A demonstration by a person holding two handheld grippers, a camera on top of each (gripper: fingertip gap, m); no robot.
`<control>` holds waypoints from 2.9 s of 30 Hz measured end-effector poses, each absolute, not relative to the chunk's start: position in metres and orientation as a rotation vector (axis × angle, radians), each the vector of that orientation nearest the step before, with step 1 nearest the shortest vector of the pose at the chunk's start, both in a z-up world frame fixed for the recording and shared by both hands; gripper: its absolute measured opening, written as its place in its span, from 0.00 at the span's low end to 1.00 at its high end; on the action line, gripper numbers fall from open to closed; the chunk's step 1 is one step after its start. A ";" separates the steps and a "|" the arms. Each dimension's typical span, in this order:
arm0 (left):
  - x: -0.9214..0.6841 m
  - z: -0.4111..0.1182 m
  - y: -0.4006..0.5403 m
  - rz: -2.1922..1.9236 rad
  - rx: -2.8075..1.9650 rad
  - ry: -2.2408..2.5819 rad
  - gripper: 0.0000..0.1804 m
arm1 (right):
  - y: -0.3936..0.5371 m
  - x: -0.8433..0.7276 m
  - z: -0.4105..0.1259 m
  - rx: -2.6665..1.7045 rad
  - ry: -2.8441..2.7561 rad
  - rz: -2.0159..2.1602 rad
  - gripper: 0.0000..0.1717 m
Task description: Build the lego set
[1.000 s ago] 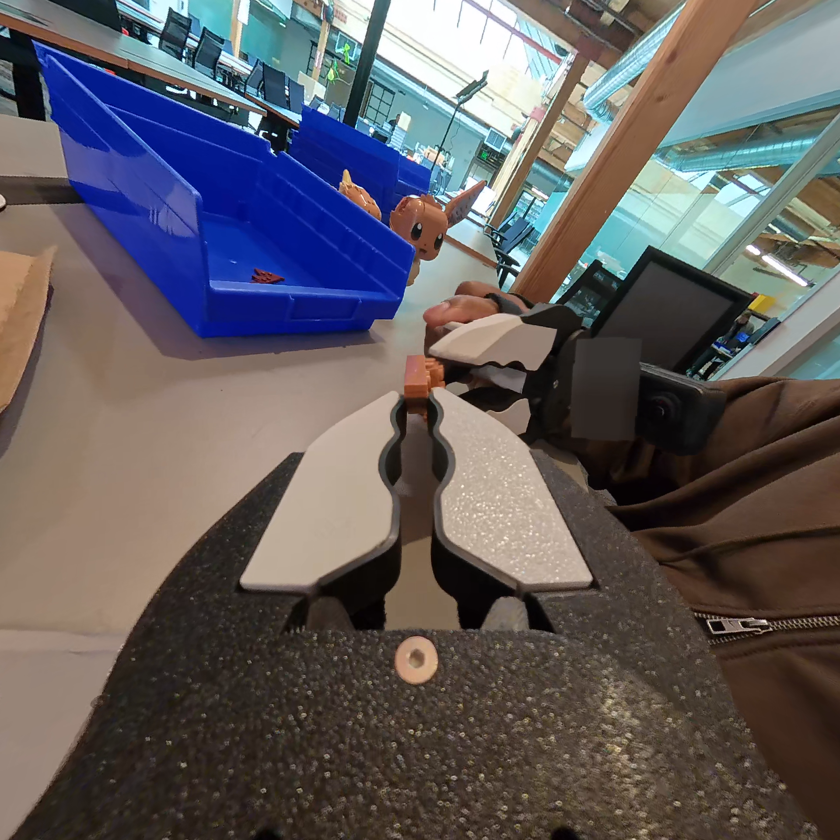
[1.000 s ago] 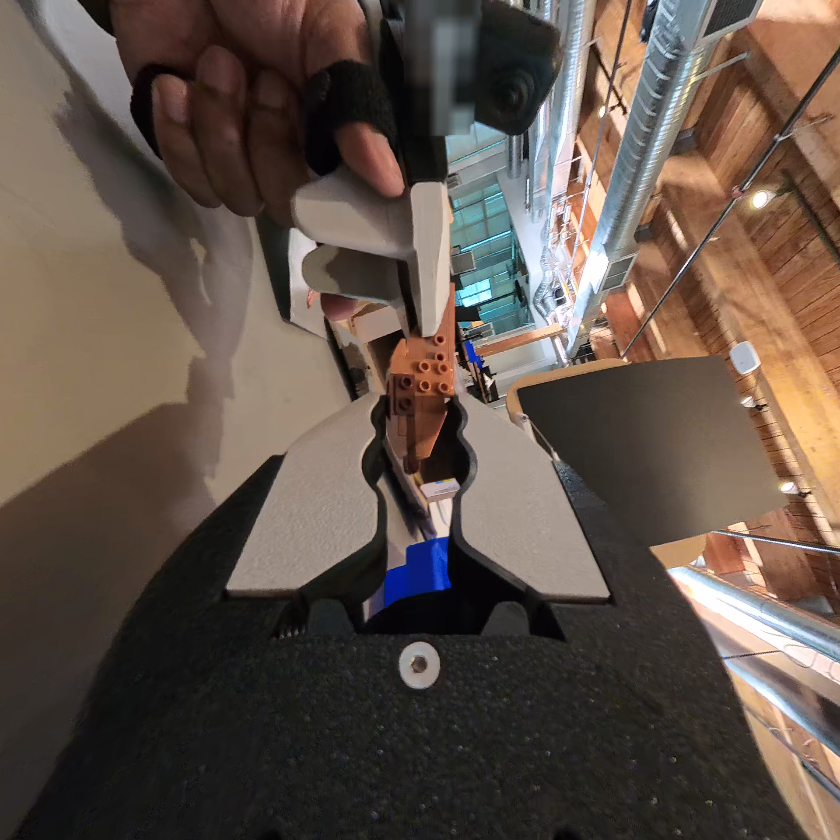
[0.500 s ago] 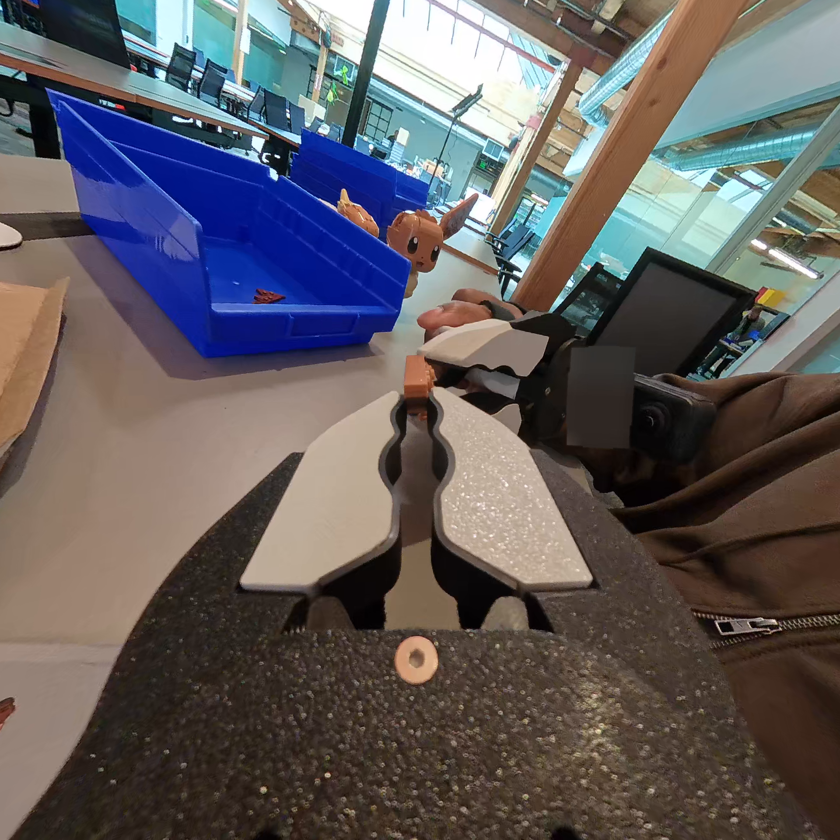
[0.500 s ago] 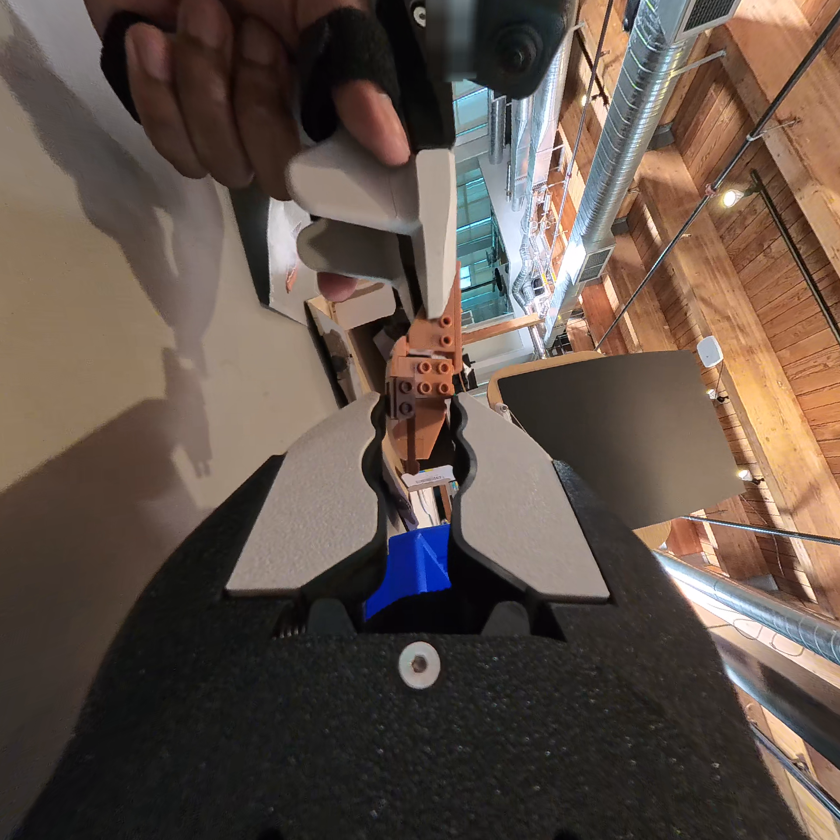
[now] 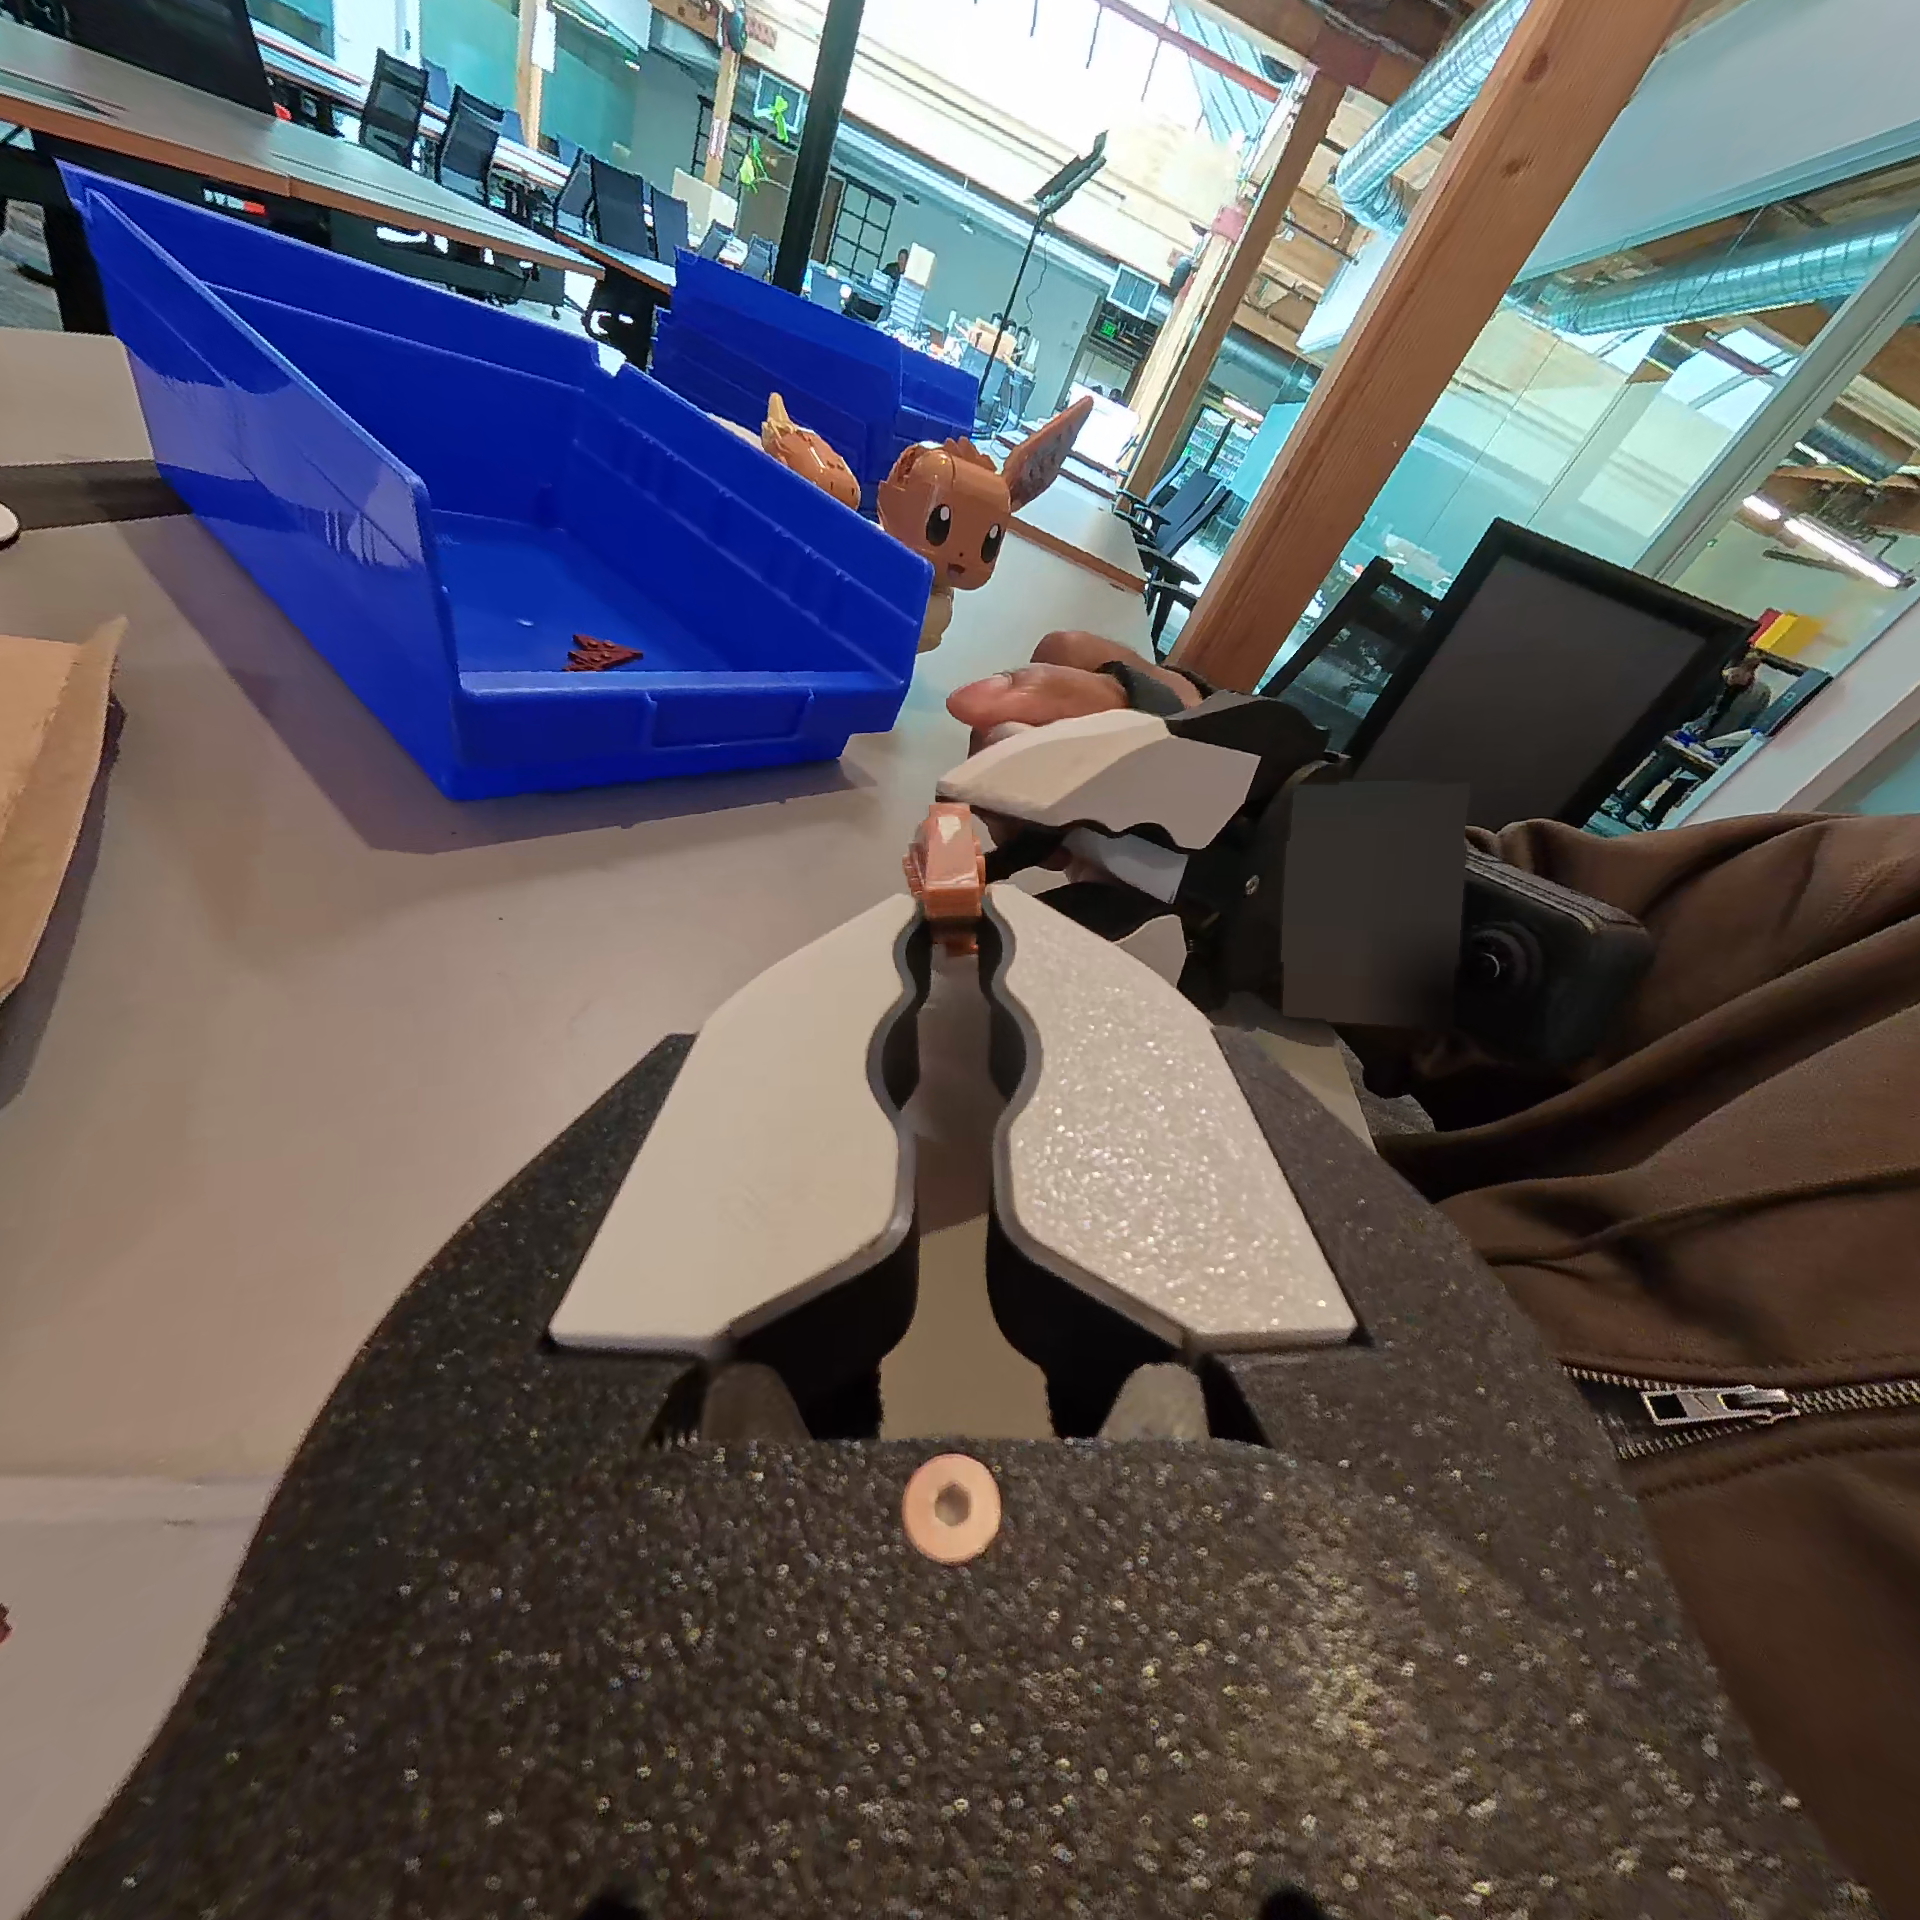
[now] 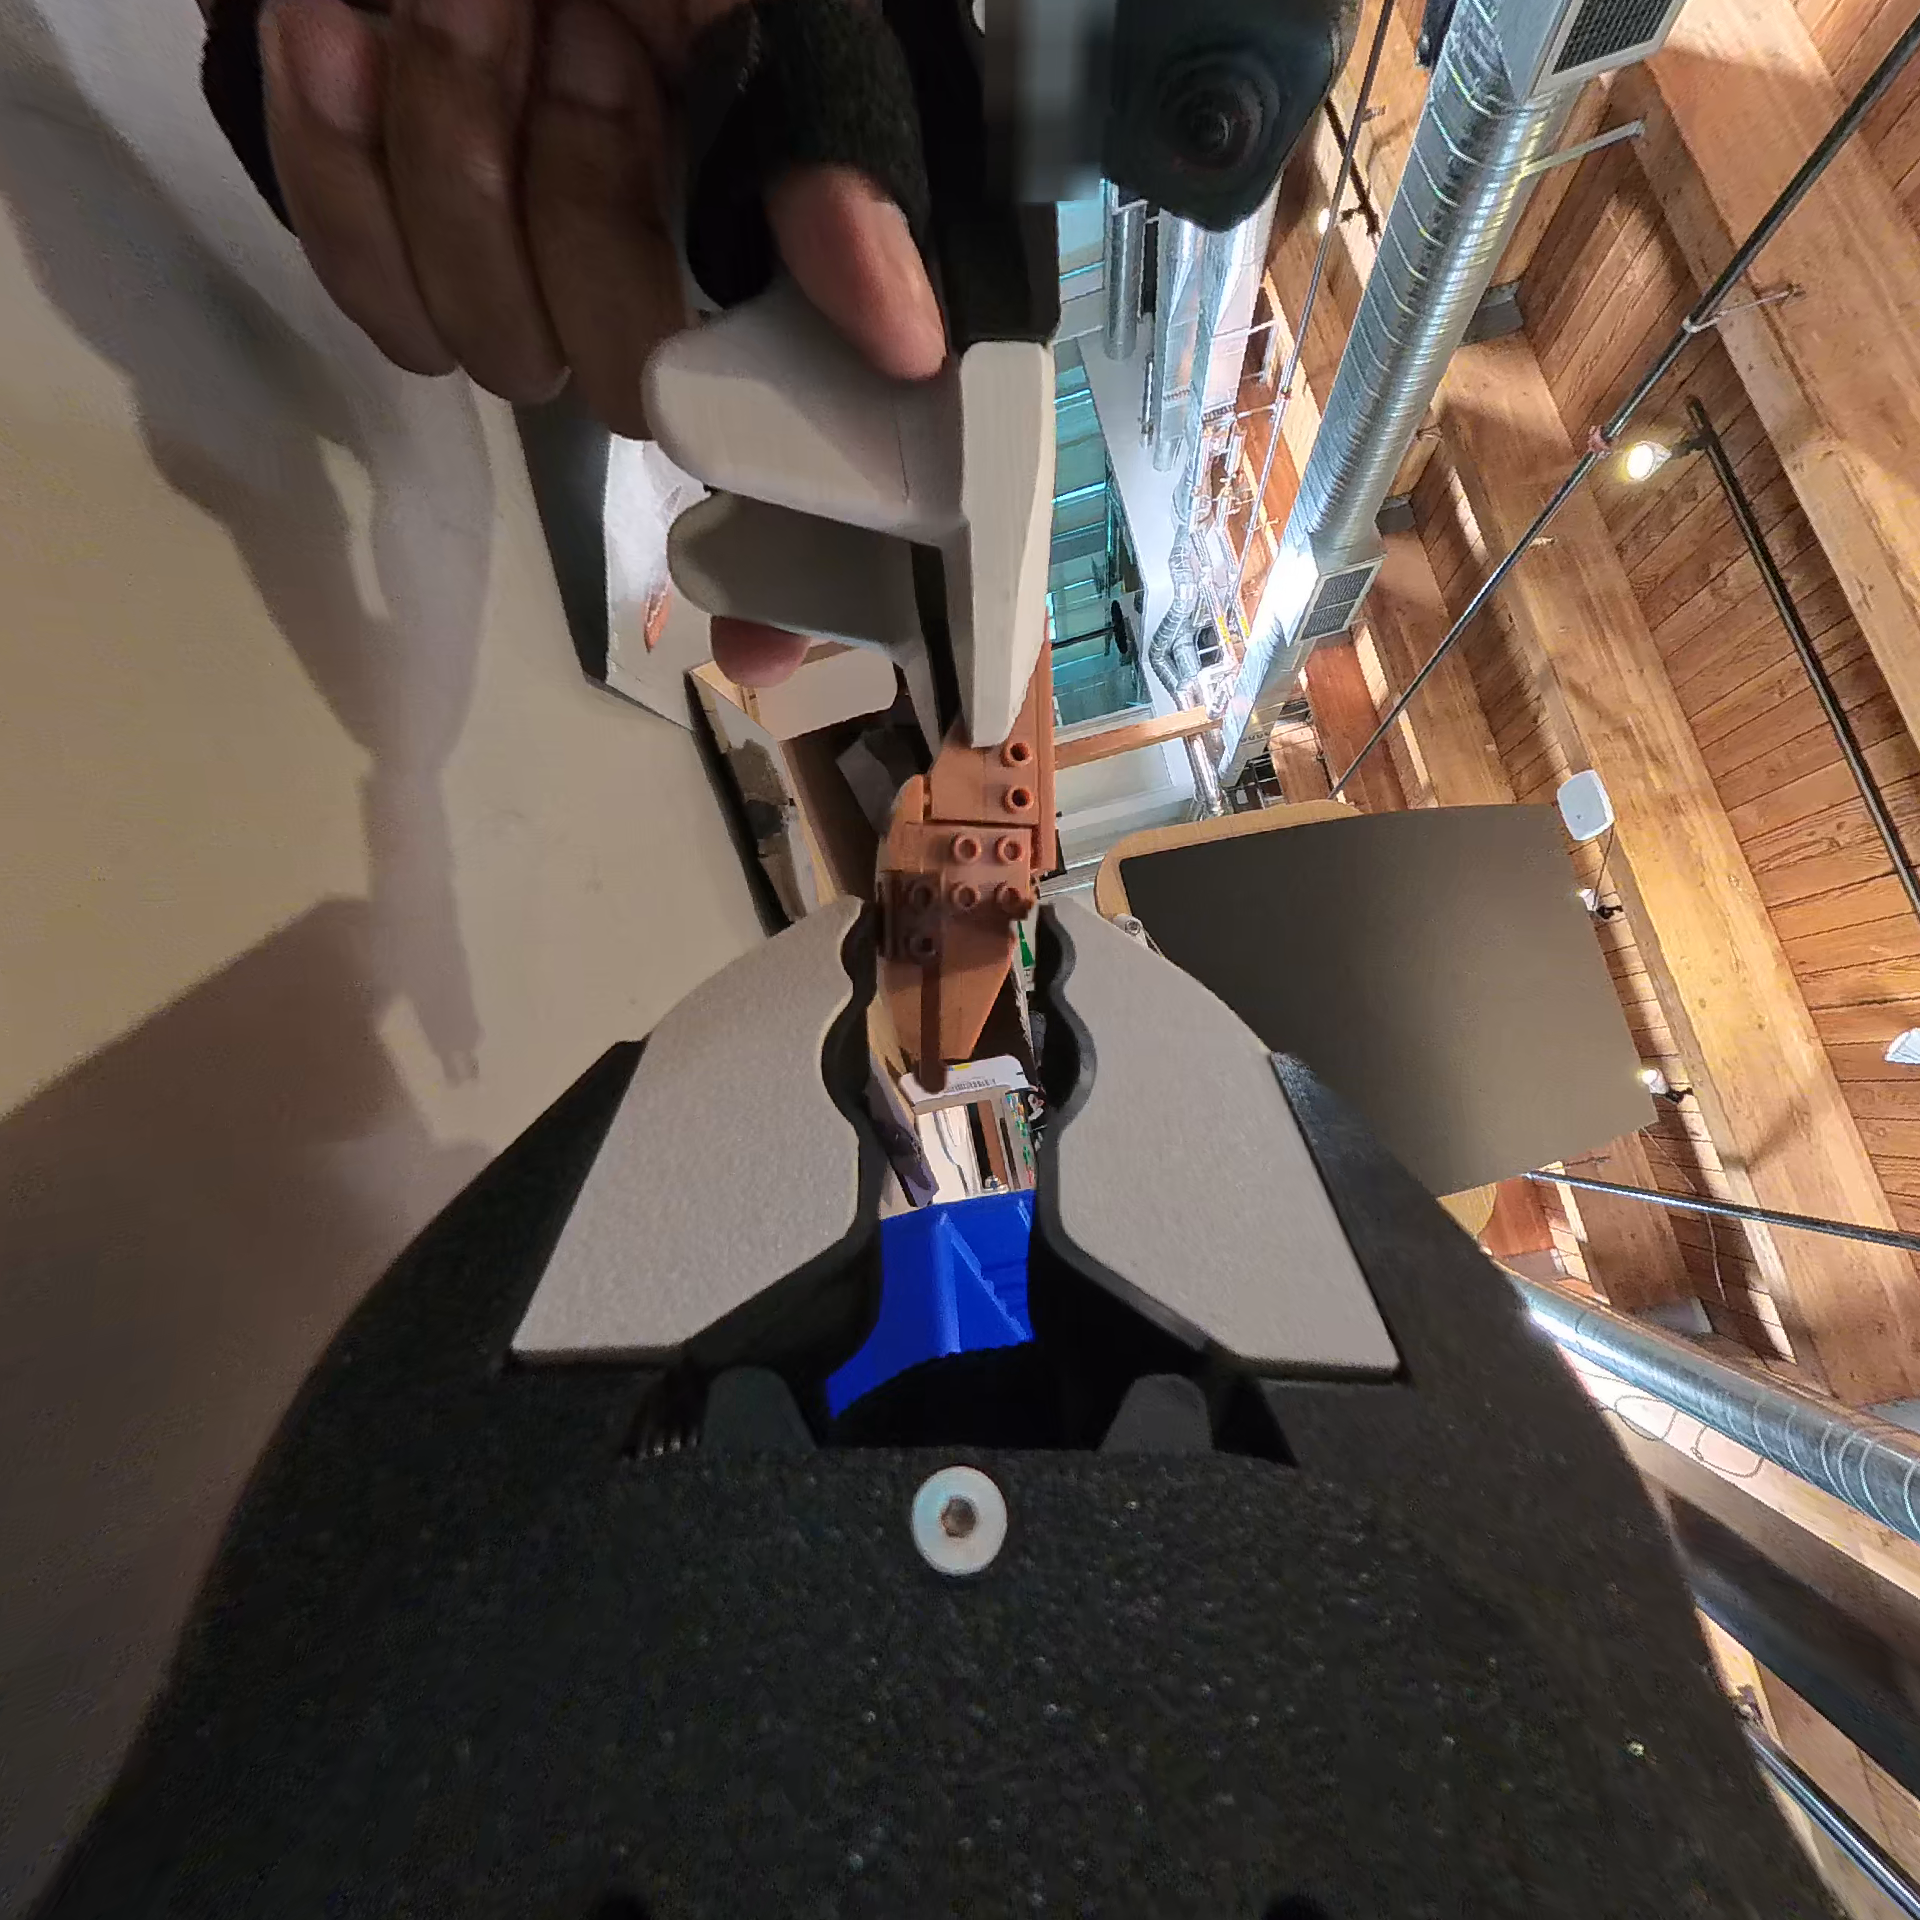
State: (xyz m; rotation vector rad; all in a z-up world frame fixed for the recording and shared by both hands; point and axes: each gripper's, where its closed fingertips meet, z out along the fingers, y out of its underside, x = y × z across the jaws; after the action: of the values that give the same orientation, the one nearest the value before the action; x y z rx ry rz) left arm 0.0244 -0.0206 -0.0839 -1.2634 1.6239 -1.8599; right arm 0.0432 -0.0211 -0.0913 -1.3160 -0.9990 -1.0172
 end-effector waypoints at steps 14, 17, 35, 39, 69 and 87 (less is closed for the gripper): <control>0.028 -0.095 -0.023 -1.775 -1.291 1.670 0.04 | -0.019 0.039 -0.095 -1.320 -1.016 -1.044 0.17; 0.030 -0.093 -0.019 -1.712 -1.275 1.658 0.04 | -0.018 0.043 -0.095 -1.341 -0.998 -1.043 0.17; 0.036 -0.095 -0.020 -1.527 -1.238 1.648 0.04 | -0.013 0.056 -0.103 -1.443 -0.954 -1.082 0.18; 0.036 -0.096 -0.020 -1.507 -1.249 1.650 0.04 | -0.013 0.057 -0.105 -1.455 -0.951 -1.076 0.18; 0.038 -0.099 -0.020 -1.299 -1.138 1.681 0.04 | -0.012 0.059 -0.107 -1.516 -0.904 -0.994 0.17; 0.039 -0.103 -0.020 -1.399 -1.240 1.668 0.04 | -0.012 0.059 -0.109 -1.500 -0.927 -1.036 0.18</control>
State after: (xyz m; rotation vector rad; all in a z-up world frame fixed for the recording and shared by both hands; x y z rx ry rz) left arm 0.0385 -0.0196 -0.1026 -1.2400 1.6682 -1.3989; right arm 0.0587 -0.0115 -0.1086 -1.5004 -0.9269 -1.0355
